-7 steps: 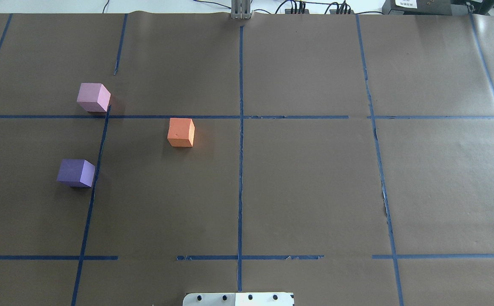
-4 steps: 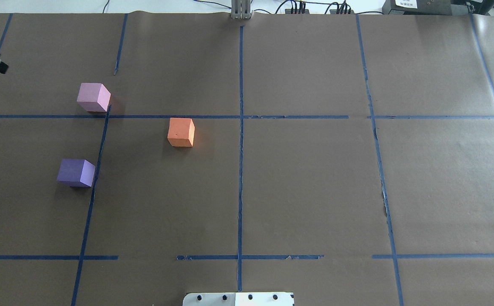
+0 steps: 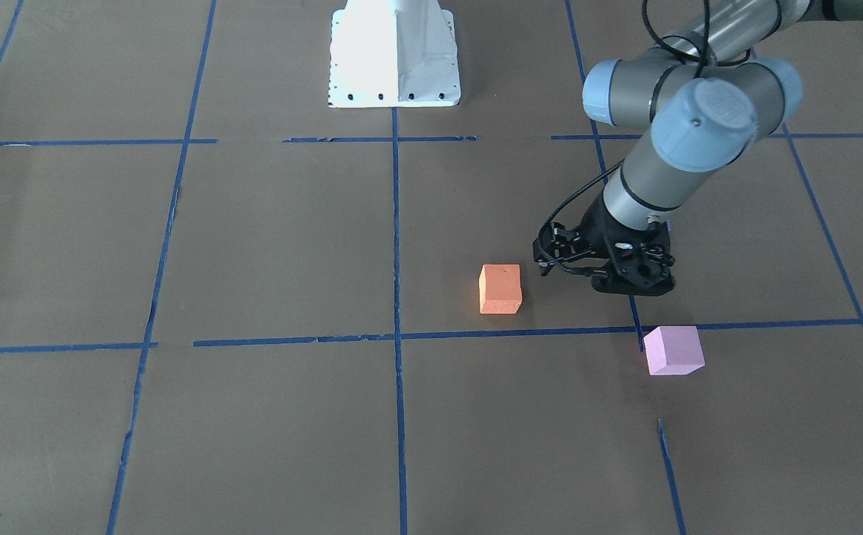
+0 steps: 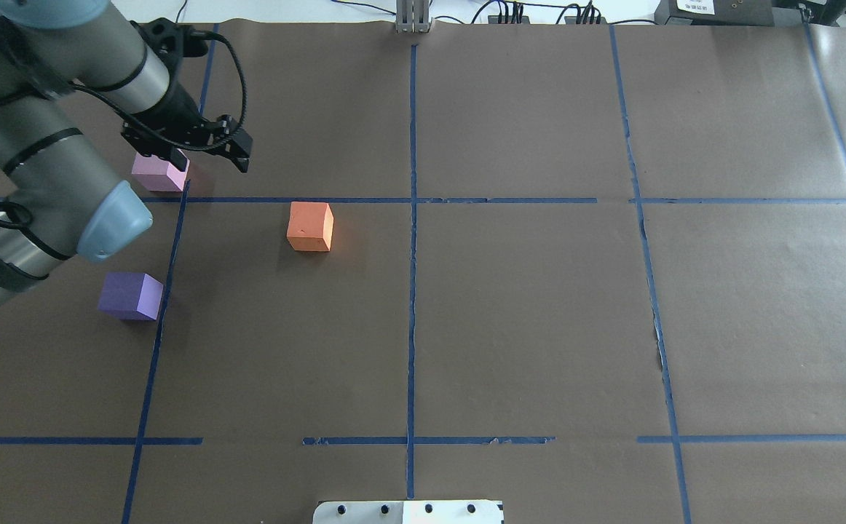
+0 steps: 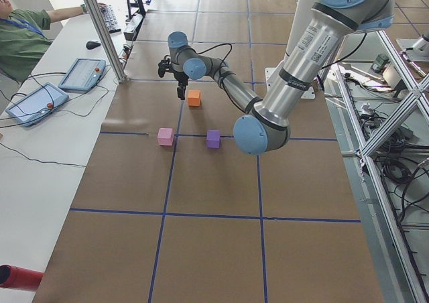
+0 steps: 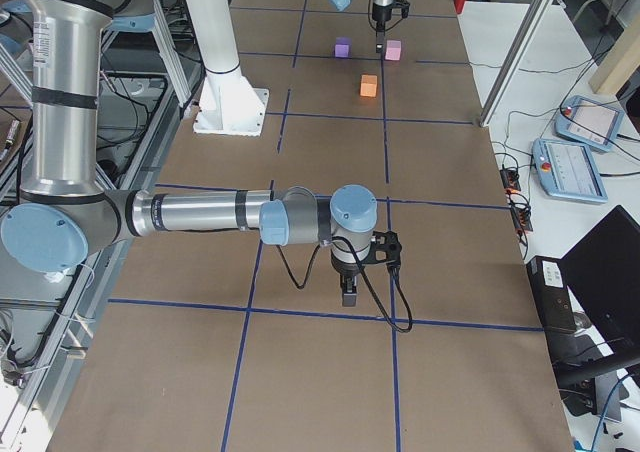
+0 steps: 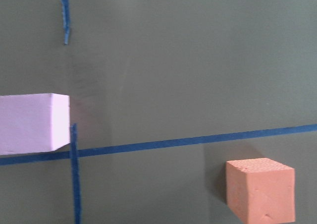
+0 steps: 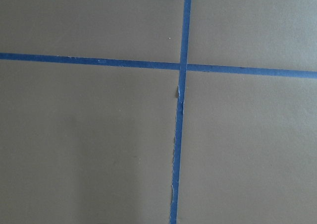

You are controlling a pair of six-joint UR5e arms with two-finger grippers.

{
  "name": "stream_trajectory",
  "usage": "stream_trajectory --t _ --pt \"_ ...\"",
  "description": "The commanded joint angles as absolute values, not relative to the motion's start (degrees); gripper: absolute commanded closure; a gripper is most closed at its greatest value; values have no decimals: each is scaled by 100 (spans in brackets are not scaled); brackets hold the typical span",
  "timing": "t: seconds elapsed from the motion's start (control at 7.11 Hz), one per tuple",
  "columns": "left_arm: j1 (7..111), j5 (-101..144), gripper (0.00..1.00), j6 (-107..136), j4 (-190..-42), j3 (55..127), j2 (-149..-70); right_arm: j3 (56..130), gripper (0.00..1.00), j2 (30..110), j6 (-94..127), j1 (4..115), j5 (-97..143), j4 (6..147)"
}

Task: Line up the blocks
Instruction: 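Move the left gripper over the orange cube, then lower the left gripper and close it on the orange cube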

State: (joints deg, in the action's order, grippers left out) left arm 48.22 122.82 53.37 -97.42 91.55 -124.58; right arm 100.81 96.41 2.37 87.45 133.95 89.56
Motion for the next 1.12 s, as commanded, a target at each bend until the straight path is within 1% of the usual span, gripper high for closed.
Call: stream_trajectory --t 0.0,0.14,0.7,0.98 --pt "4361 11761 0 5783 -10309 8632 -12699 10081 0 9642 237 8745 13395 8956" --pt "4255 11586 0 5783 -10318 8457 -12813 10081 0 9642 237 8745 13395 8956" --pt "3964 11496 0 5870 -10336 8245 -12823 10081 0 9642 237 8745 13395 8956" --pt "3955 11496 0 6073 -10345 7990 -12867 10081 0 9642 237 8745 13395 8956"
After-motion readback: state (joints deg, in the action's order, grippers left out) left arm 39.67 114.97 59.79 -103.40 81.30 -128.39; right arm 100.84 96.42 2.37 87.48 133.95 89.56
